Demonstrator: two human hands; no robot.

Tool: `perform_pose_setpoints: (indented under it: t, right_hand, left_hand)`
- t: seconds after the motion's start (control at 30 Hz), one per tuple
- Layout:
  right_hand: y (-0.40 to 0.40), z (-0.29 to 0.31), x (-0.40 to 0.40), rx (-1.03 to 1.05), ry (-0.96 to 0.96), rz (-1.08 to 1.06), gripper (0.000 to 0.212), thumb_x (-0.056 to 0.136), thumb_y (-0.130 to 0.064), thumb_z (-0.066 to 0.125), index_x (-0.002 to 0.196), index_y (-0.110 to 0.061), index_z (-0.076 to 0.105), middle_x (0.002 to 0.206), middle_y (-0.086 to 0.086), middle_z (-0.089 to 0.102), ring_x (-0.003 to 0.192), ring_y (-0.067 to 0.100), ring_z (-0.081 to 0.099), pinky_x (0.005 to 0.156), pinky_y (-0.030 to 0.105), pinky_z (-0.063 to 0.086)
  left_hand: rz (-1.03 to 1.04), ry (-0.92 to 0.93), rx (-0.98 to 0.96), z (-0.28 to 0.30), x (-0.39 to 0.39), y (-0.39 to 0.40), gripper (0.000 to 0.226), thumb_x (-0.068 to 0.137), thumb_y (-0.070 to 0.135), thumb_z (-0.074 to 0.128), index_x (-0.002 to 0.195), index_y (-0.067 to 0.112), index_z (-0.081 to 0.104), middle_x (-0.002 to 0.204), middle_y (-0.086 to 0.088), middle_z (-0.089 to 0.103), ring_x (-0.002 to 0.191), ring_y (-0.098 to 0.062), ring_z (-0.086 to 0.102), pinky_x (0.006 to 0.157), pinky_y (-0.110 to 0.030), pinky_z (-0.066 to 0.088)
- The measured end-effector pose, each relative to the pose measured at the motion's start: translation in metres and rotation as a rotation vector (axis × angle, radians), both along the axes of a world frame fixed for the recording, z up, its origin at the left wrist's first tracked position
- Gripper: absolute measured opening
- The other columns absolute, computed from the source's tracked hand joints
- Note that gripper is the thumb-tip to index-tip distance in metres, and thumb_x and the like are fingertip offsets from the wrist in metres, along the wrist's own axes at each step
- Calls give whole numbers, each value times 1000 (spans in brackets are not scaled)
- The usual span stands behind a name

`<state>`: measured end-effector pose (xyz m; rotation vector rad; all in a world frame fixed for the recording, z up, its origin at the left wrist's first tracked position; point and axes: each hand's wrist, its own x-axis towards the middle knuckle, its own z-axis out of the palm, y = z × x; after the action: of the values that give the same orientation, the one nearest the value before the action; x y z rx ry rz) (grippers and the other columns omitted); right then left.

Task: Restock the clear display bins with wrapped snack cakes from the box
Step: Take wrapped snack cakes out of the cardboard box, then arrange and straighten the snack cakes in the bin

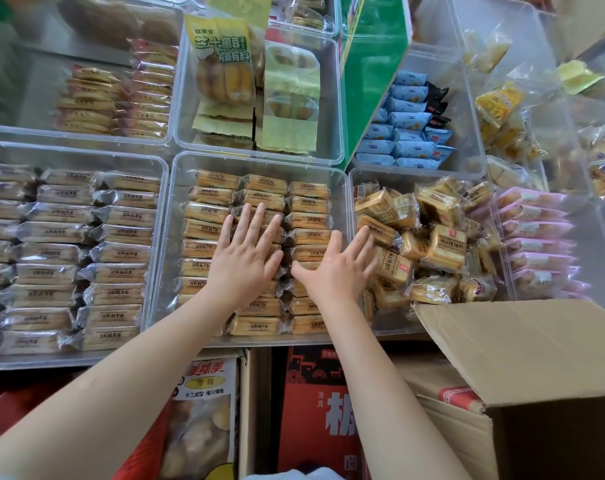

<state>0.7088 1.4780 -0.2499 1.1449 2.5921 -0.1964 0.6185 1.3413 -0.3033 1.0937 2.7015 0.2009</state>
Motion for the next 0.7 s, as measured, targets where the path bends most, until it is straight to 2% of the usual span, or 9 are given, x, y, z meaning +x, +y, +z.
perform_pose_setpoints:
  t: [0.13,0.23,0.37,0.53,0.7]
  right_hand:
    - [2,5,-2,27,56,43,87,85,-70,54,154,-27,23,164,22,-7,151,42,-6,118,61,7]
    - [18,12,-17,76,210,35,53,97,-54,49,145,-33,44,164,19,10,150,40,8,116,60,17]
    - [42,3,-38,193,173,55,26,101,-34,51,120,-28,67,156,16,30,141,35,27,108,52,31]
    - [50,-10,-47,162,180,18,12,97,-29,60,100,-25,72,149,11,38,133,31,30,103,48,32]
    - [54,-7,-45,218,223,36,11,95,-25,61,95,-22,72,141,10,43,129,30,32,99,45,32]
  left_hand:
    - [-27,-11,12,6,-4,5,65,101,53,4,161,30,-3,169,-3,-10,154,-29,-17,123,-53,-9]
    - [-104,-16,7,11,-7,10,60,103,53,6,160,37,-2,168,2,-12,153,-32,-18,122,-61,-7]
    - [-93,-12,-28,10,-10,15,63,100,63,1,159,43,6,168,2,-11,153,-34,-18,118,-65,-11]
    - [-100,20,-46,13,-11,17,68,97,66,-1,158,42,18,169,-2,-6,154,-34,-15,116,-68,-12]
    - [-116,-4,-33,17,-13,19,72,95,68,-5,157,42,21,168,-2,-10,153,-29,-20,118,-61,-16]
